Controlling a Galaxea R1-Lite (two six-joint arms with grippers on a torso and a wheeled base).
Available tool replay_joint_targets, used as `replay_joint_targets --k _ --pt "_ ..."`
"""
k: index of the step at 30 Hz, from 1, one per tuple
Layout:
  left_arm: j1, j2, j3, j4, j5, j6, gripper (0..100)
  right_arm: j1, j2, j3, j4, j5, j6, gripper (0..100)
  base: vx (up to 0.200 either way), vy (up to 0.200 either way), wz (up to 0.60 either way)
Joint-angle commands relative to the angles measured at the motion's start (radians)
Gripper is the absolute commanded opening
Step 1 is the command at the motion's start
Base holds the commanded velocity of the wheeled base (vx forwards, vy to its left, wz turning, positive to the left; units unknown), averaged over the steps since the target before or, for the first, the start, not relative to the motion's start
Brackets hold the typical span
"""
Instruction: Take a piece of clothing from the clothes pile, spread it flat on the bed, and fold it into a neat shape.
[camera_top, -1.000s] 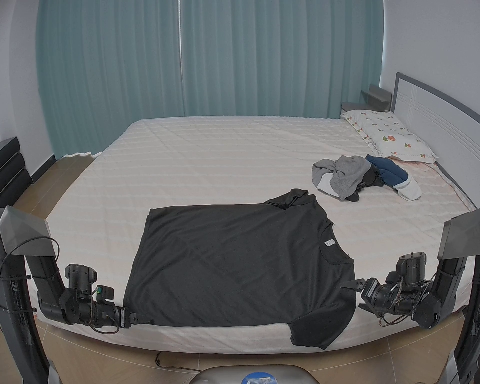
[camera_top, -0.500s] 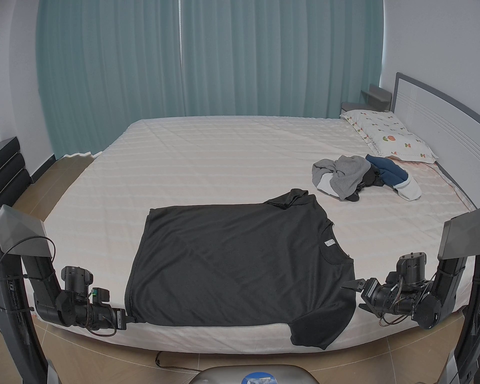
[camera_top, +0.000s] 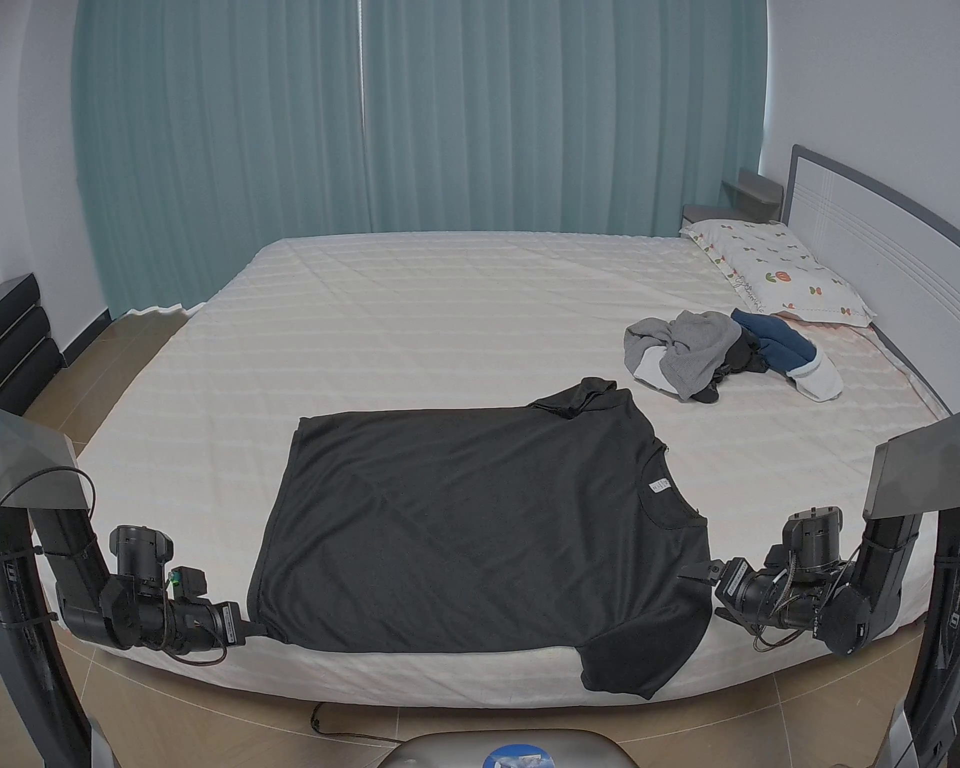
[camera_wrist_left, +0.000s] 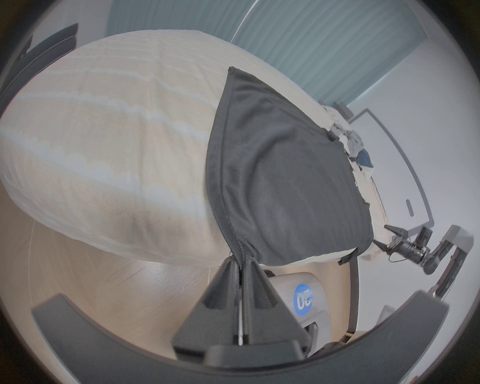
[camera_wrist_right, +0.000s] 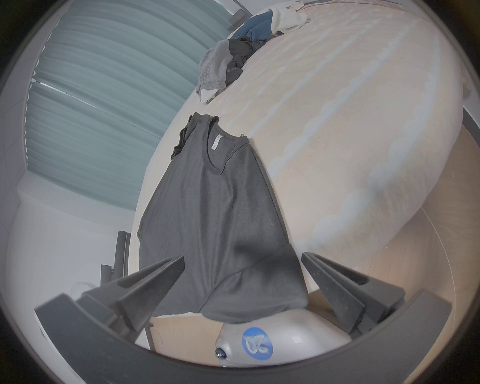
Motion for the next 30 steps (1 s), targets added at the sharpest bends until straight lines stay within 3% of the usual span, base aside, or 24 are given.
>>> replay_joint_targets --k 1,3,5,12,13,20,24,30 --pt "0.01 -0.044 -0.005 -0.003 -0.01 -0.034 0 0.001 0.064 -0.055 0.005 -0.04 -0.003 100 0.0 0.0 0.0" --pt "0.016 -0.05 -0.001 -0.008 -0.012 -0.037 0 0.003 0.084 -0.095 0.005 -0.114 -0.017 100 0.0 0.0 0.0" --pt "0.018 -0.049 -0.001 -0.008 -0.012 -0.037 0 0.008 0.092 -0.124 0.006 -0.145 -0.028 100 0.0 0.0 0.0" --pt "0.022 -0.049 -0.004 -0.008 -0.012 -0.037 0 0.024 0.083 -0.187 0.037 -0.155 -0.029 100 0.0 0.0 0.0" --pt "0.022 -0.049 -0.004 -0.008 -0.012 -0.037 0 0.028 0.084 -0.204 0.054 -0.155 -0.031 0 0.0 0.0 0.0" --pt "0.027 -0.049 -0.005 -0.008 -0.012 -0.037 0 0.023 0.124 -0.276 0.109 -0.166 -0.106 0 0.0 0.0 0.0" --pt "0.031 -0.049 -0.007 -0.008 -0.01 -0.035 0 0.021 0.118 -0.344 0.111 -0.203 -0.111 0 0.0 0.0 0.0" --pt "0.038 -0.047 -0.01 -0.008 -0.01 -0.037 0 0.029 0.11 -0.423 0.115 -0.206 -0.123 0 0.0 0.0 0.0"
